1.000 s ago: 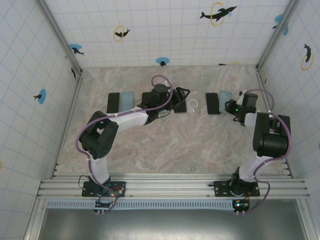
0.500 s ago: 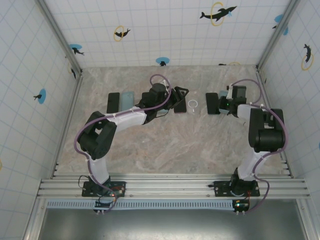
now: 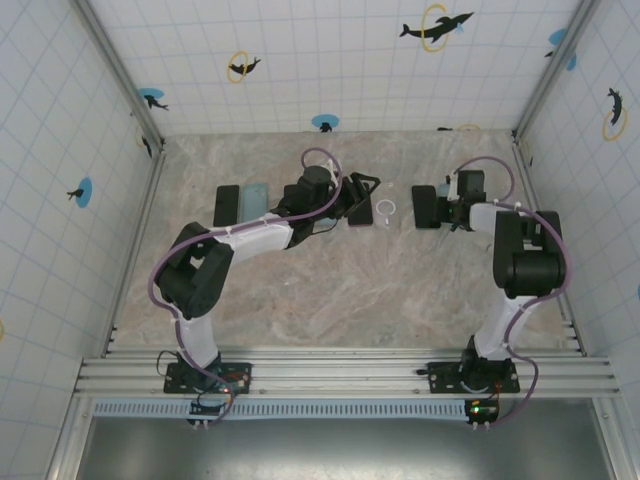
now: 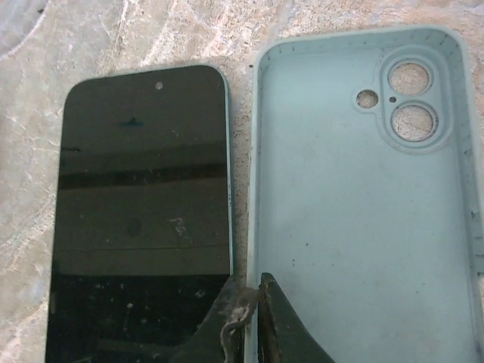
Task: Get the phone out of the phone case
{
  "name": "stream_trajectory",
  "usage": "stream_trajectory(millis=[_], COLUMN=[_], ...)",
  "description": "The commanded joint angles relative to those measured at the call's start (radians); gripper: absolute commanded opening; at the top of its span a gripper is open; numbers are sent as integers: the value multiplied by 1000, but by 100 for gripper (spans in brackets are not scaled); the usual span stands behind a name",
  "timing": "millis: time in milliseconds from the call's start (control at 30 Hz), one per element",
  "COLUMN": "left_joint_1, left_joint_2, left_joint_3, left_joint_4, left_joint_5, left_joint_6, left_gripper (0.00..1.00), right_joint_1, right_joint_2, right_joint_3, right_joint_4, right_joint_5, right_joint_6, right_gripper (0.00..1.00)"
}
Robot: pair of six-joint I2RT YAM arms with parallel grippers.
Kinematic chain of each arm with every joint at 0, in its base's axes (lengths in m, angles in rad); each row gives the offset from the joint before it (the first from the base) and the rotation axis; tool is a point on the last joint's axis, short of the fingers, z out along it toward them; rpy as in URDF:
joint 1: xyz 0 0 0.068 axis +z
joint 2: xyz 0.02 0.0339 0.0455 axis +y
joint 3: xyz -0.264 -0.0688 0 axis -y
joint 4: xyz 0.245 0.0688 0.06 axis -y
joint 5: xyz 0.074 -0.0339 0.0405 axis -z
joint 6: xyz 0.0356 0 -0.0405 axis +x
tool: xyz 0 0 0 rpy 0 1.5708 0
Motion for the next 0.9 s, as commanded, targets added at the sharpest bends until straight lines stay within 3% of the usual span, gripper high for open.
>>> stream_trajectory(millis=[0, 267, 533, 667, 867], left_joint_1=[6, 7, 16, 33, 76], left_joint_2=[20, 14, -10, -49, -128], left_joint_3=[10, 14, 17, 32, 27], left_joint_4=[42, 32, -12, -113, -293], left_joint_5=[31, 36, 22, -29, -91], left_joint_6=[-20, -12, 36, 169, 559], left_gripper=[74, 75, 76, 77, 84], right_joint_1=[3, -3, -8, -14, -22], right_joint_2=[12, -8, -67, -127, -234], right_joint_3=[37, 16, 5, -8, -81], right_joint_4=[-48, -63, -58, -69, -39], right_joint_5=[6, -38, -56, -66, -234], right_joint_6=[-35, -89, -82, -75, -30], right_gripper=[9, 5, 11, 15, 27])
